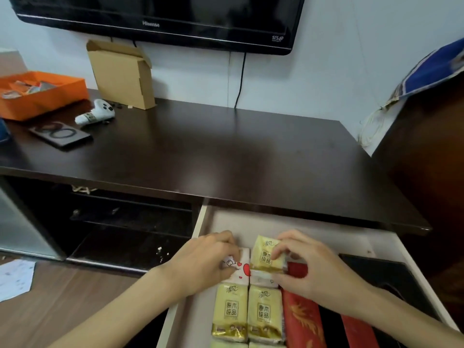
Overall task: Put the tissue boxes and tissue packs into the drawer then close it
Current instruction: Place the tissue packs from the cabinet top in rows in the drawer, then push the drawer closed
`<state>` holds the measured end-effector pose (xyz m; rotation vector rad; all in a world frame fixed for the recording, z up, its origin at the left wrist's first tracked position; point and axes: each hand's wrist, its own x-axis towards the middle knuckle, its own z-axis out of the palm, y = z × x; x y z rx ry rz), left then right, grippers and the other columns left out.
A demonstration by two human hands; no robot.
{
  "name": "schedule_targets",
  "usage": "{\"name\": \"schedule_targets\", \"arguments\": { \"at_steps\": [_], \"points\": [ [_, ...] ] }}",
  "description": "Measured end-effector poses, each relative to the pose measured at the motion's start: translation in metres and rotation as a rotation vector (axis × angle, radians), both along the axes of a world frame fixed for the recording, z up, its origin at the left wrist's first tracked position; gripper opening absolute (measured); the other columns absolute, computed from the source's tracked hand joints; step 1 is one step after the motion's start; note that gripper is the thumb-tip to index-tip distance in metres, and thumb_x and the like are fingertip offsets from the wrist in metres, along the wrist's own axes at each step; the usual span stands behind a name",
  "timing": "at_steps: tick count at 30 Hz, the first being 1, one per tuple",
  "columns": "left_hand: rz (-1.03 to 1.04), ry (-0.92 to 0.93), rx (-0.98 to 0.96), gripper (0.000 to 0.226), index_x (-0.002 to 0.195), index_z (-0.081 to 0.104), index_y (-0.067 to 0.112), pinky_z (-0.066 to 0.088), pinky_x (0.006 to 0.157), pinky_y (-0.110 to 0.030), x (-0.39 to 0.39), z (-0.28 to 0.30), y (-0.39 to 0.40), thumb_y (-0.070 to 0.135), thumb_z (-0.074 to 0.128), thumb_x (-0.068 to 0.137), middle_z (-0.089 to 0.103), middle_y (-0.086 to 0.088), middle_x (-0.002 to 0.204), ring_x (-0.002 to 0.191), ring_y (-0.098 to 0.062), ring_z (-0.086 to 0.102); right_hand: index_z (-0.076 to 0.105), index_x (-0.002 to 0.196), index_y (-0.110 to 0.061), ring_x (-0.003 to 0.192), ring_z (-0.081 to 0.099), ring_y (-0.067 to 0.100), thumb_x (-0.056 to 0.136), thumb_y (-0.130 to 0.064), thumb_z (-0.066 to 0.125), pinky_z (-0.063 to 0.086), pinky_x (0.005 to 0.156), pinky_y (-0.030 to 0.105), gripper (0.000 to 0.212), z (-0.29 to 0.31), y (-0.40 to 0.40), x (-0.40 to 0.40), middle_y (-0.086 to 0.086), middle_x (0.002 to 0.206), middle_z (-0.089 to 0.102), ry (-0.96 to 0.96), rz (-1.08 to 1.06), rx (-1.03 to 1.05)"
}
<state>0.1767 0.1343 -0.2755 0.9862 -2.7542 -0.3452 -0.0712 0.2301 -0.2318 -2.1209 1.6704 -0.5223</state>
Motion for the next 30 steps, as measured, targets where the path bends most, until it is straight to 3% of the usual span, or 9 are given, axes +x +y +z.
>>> {"name": "schedule_targets", "arguments": {
  "at_steps": [4,7,12,15,18,21,23,27,30],
  "points": [
    [0.02,-0.018,0.014,0.019,0.107,0.065,0.035,0.044,0.073,-0.026,0.0,0.005,0.003,0.041,0.06,0.09,0.052,0.018,0.116,0.099,-0.011,0.06,0.062,0.111,-0.041,0.115,0.051,-0.002,0.085,-0.053,0.068,0.049,0.096,0.032,0.029,-0.017,-0.006,0.008,-0.028,0.127,0.047,0.151,0.022,0.084],
    [0.028,-0.026,0.015,0.022,0.111,0.065,0.034,0.038,0.069,-0.025,0.001,0.004,0.004,0.04,0.061,0.091,0.052,0.016,0.118,0.101,-0.012,0.059,0.063,0.113,-0.039,0.129,0.042,0.004,0.086,-0.05,0.064,0.043,0.104,0.037,0.029,-0.023,-0.01,0.011,-0.021,0.139,0.044,0.215,-0.002,0.083],
    [0.043,-0.025,0.034,0.022,0.113,0.067,0.028,0.051,0.084,-0.036,0.0,0.003,0.009,0.034,0.062,0.092,0.053,0.01,0.118,0.107,-0.016,0.058,0.066,0.114,-0.037,0.142,0.028,0.008,0.089,-0.037,0.066,0.033,0.113,0.036,0.025,-0.023,-0.009,0.015,-0.012,0.151,0.038,0.218,-0.015,0.145],
    [0.023,-0.037,-0.008,0.022,0.113,0.067,0.024,0.049,0.082,-0.034,0.0,0.013,0.018,0.032,0.064,0.093,0.05,0.005,0.121,0.111,-0.017,0.054,0.066,0.121,-0.034,0.147,0.026,0.012,0.092,-0.033,0.067,0.029,0.117,0.037,0.028,-0.012,0.002,0.018,-0.006,0.157,0.036,0.202,-0.015,0.114],
    [0.002,-0.028,-0.108,0.028,0.115,0.065,0.028,0.039,0.071,-0.026,0.007,0.035,0.039,0.045,0.06,0.094,0.05,0.009,0.12,0.113,-0.012,0.051,0.065,0.122,-0.037,0.144,0.031,0.006,0.095,-0.034,0.066,0.033,0.114,0.038,0.027,0.007,0.033,0.016,-0.014,0.154,0.041,0.125,-0.05,-0.019],
    [-0.056,0.116,-0.063,0.029,0.116,0.066,0.032,0.052,0.074,-0.035,0.032,0.054,0.081,0.049,0.054,0.095,0.055,0.015,0.114,0.103,-0.007,0.056,0.065,0.12,-0.039,0.136,0.045,0.0,0.097,-0.037,0.062,0.04,0.108,0.03,0.023,0.024,0.091,0.013,-0.028,0.138,0.053,0.025,-0.007,-0.084],
    [-0.112,0.158,-0.077,0.032,0.116,0.066,0.032,0.055,0.073,-0.036,0.056,0.056,0.117,0.052,0.049,0.097,0.057,0.018,0.113,0.101,-0.004,0.058,0.066,0.119,-0.037,0.131,0.053,0.004,0.097,-0.038,0.061,0.039,0.106,0.02,0.022,0.024,0.138,0.014,-0.027,0.131,0.059,-0.029,-0.001,-0.104],
    [-0.172,0.148,-0.015,0.044,0.118,0.065,0.031,0.056,0.076,-0.029,0.085,0.033,0.182,0.064,0.049,0.094,0.059,0.018,0.112,0.097,-0.004,0.061,0.06,0.136,-0.031,0.139,0.047,0.01,0.099,-0.054,0.055,0.033,0.111,0.02,0.044,-0.004,0.218,0.009,-0.02,0.148,0.05,0.151,-0.071,-0.182],
    [-0.17,0.123,-0.111,0.057,0.125,0.065,0.021,0.052,0.076,-0.025,0.087,0.011,0.193,0.064,0.061,0.088,0.064,0.008,0.108,0.09,-0.01,0.061,0.057,0.144,-0.019,0.142,0.045,0.015,0.096,-0.063,0.053,0.032,0.117,0.034,0.065,-0.033,0.242,-0.003,-0.006,0.156,0.047,0.299,-0.157,-0.262]
  ]
}}
